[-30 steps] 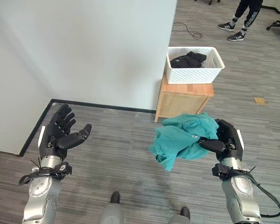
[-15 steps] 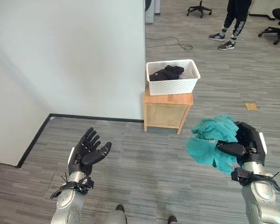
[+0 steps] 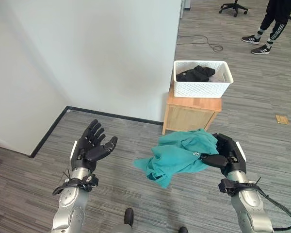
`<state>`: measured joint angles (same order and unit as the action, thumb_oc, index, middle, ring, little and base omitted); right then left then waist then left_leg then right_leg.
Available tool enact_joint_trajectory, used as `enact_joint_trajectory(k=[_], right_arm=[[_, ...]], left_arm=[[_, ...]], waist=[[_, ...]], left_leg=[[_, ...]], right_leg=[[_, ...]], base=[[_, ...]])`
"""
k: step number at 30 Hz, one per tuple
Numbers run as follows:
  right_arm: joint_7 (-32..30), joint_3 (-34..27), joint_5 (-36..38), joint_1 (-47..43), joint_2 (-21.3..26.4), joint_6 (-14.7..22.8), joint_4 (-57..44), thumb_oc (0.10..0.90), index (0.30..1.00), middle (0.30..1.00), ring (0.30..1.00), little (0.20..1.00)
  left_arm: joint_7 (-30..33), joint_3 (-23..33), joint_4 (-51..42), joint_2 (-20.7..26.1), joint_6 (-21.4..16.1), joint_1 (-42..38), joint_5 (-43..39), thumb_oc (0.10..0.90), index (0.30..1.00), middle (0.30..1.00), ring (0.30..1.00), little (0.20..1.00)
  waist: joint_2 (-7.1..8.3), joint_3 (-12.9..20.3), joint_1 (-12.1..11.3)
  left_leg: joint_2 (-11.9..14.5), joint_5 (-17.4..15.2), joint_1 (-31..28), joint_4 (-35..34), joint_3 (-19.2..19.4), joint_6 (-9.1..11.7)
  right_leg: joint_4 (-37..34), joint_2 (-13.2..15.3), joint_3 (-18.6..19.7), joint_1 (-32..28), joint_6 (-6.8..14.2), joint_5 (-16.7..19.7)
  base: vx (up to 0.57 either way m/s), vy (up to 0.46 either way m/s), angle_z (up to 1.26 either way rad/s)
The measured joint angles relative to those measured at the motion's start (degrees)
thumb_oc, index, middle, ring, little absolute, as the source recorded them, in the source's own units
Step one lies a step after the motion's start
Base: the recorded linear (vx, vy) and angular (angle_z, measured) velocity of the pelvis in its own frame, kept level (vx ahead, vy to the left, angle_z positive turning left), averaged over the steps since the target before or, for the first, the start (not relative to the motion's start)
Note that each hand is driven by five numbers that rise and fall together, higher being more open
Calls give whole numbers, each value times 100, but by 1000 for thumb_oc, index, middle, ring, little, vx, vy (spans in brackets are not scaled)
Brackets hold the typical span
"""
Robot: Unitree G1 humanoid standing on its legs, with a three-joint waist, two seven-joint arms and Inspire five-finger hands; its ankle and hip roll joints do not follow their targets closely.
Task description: Pick up bed clothes into laundry basket.
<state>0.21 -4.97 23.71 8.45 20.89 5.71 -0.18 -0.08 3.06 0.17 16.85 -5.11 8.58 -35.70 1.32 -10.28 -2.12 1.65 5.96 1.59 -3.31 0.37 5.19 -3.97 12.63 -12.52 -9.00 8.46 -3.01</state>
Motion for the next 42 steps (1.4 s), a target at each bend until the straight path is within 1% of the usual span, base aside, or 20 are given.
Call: enact_joint_trajectory(k=[5, 7, 11, 12, 13, 15, 19, 20, 21, 23, 25, 27, 32, 33, 35, 36, 37, 38, 40, 42], right_arm=[[-127, 3, -26, -310, -3, -2, 0, 400, 300, 300, 300, 300], [-116, 18, -67, -495, 93, -1, -11, 400, 300, 300, 300, 300], [-119, 17, -66, -504, 86, 6, -53, 400, 300, 300, 300, 300], [-119, 42, -67, -584, 3, 21, -23, 400, 300, 300, 300, 300], [-118, 37, -68, -647, 83, 20, -14, 400, 300, 300, 300, 300], [-150, 67, -75, -683, 272, -17, -19, 400, 300, 300, 300, 300], [-110, 64, -94, -598, 247, -37, -21, 400, 300, 300, 300, 300], [-110, 67, -93, -539, 206, -81, 29, 400, 300, 300, 300, 300], [-88, 88, -88, -560, 219, -77, 97, 400, 300, 300, 300, 300], [-26, 152, -63, -684, 366, -118, 215, 400, 300, 300, 300, 300], [-52, 144, 110, -749, 453, -86, 197, 400, 300, 300, 300, 300], [-130, 98, 202, -787, 506, -50, 139, 400, 300, 300, 300, 300], [-326, 212, 213, -1389, 525, 75, 144, 400, 300, 300, 300, 300], [-297, 380, 200, -1503, 573, 89, 170, 400, 300, 300, 300, 300], [-266, 580, 170, -1534, 590, 103, 140, 400, 300, 300, 300, 300], [-232, 638, 136, -1403, 648, 80, 73, 400, 300, 300, 300, 300], [-217, 661, 102, -1321, 489, 75, 79, 400, 300, 300, 300, 300], [-152, 709, 19, -1138, 419, 29, -44, 400, 300, 300, 300, 300], [-136, 669, -99, -1127, 376, 28, -160, 400, 300, 300, 300, 300], [-56, 468, -213, -923, 389, 28, -366, 400, 300, 300, 300, 300]], left_arm=[[219, 154, 360, 44, 10, -61, -3, 800, 900, 900, 900, 900], [301, 163, 459, 42, 23, -99, -12, 800, 900, 900, 900, 900], [322, 167, 425, 224, 19, -231, -18, 800, 900, 900, 900, 900], [321, 218, 463, 291, 5, -332, -19, 800, 900, 900, 900, 900], [329, 224, 648, 152, -13, -447, -22, 800, 900, 900, 900, 900], [315, 218, 801, -167, 24, -364, -14, 800, 900, 900, 900, 900], [294, 342, 575, -34, -89, -472, -15, 800, 900, 900, 900, 900], [319, 274, 622, 7, -80, -566, -19, 800, 900, 900, 900, 900], [296, 185, 594, 6, -84, -540, -22, 800, 900, 900, 900, 900], [147, 100, 490, 50, -80, -624, -33, 800, 900, 900, 900, 900], [169, -17, 526, 7, -84, -597, -227, 800, 900, 900, 900, 900], [189, -149, 518, 8, -78, -660, -254, 800, 900, 900, 900, 900], [181, -423, 476, 28, -80, -516, -253, 800, 900, 900, 900, 900], [165, -433, 432, 20, -82, -376, -252, 800, 900, 900, 900, 900], [203, -464, 430, 18, -71, -210, -249, 800, 900, 900, 900, 900], [205, -523, 421, -6, -69, -109, -247, 800, 900, 900, 900, 900], [197, -517, 433, 96, -68, -104, -247, 800, 900, 900, 900, 900], [232, -503, 418, 124, 0, -244, -246, 800, 900, 900, 900, 900], [211, -475, 400, 154, 60, -549, -221, 800, 900, 900, 900, 900], [210, -508, 311, 219, 48, -944, -214, 800, 900, 900, 900, 900]], waist=[[61, -160, 54], [-147, -488, 116], [-145, -567, 249], [78, -595, 420], [-13, -661, 552], [-443, -670, 463], [-378, -622, 762], [-277, -606, 866], [-288, -548, 893], [47, -521, 777], [197, -497, 325], [246, -472, 273], [216, -418, -183], [156, -370, -399], [-4, -306, -547], [-295, -172, -534], [-232, -162, -522], [125, -21, -476], [129, -50, -303], [8, -109, 23]], left_leg=[[-76, -399, 301, 493, 9, -252], [45, -376, 65, 357, -121, -422], [159, -433, 180, 80, -274, -423], [-169, -679, 487, 733, -324, -619], [-220, -1173, 943, 2209, -242, -695], [24, -1996, 476, 2258, -165, -335], [373, -1581, -110, 1061, -447, -225], [505, -1448, -417, 883, -585, 9], [622, -1312, -396, 974, -715, 43], [433, -1156, 346, 2882, -879, 250], [479, -545, 1250, 4684, -873, -30], [473, -615, 1783, 4995, -652, -125], [-104, -662, 2330, 2712, 259, -200], [-439, -555, 2038, 1555, -70, -338], [-606, -94, 1860, 1024, 521, -972], [-462, 83, 1672, 1180, 754, -1375], [-483, 457, 1540, 1219, 597, -1349], [-727, 435, 1156, 715, 521, -1372], [-800, 277, 689, 433, 503, -1247], [-797, 373, 283, 98, 110, -1195]], right_leg=[[1178, 219, 43, 634, -6, -391], [2913, 279, 376, 1452, 128, -522], [1838, -81, 837, 2216, -5, -534], [1632, 142, 820, 2347, -71, -140], [1741, 197, 809, 2364, 20, 169], [2277, 149, 678, 2431, 43, 212], [2559, -76, 161, 2763, 132, -90], [2393, -177, 10, 2375, -441, -129], [2519, -259, -155, 2272, -573, -249], [2729, -255, -143, 2073, -849, -801], [2374, -479, -188, 1521, -1113, -799], [1925, -664, -309, 1056, -1303, -964], [777, -1133, -187, -207, -1113, -871], [558, -1236, 119, -490, -1018, -927], [452, -1447, 245, -913, -805, -1054], [663, -1727, 265, -1129, -652, -1158], [1039, -1735, 310, -1185, -525, -1390], [1836, -1267, 255, -704, -468, -1843], [3463, -858, 162, -86, -163, -1602], [4289, -949, 366, 510, -225, -1661]], base=[[121, 11, 0], [264, -91, -5], [399, -150, 28], [536, -147, 61], [586, -187, 6], [699, -261, -67], [506, -258, 10], [460, -324, 57], [693, -592, 75], [517, -479, 28], [399, -389, -32], [419, -202, 14], [691, -81, -14], [288, -47, -87], [311, -40, -69], [284, -4, -22], [372, 80, -14], [469, 121, -12], [371, 109, 0], [168, -13, 57]])
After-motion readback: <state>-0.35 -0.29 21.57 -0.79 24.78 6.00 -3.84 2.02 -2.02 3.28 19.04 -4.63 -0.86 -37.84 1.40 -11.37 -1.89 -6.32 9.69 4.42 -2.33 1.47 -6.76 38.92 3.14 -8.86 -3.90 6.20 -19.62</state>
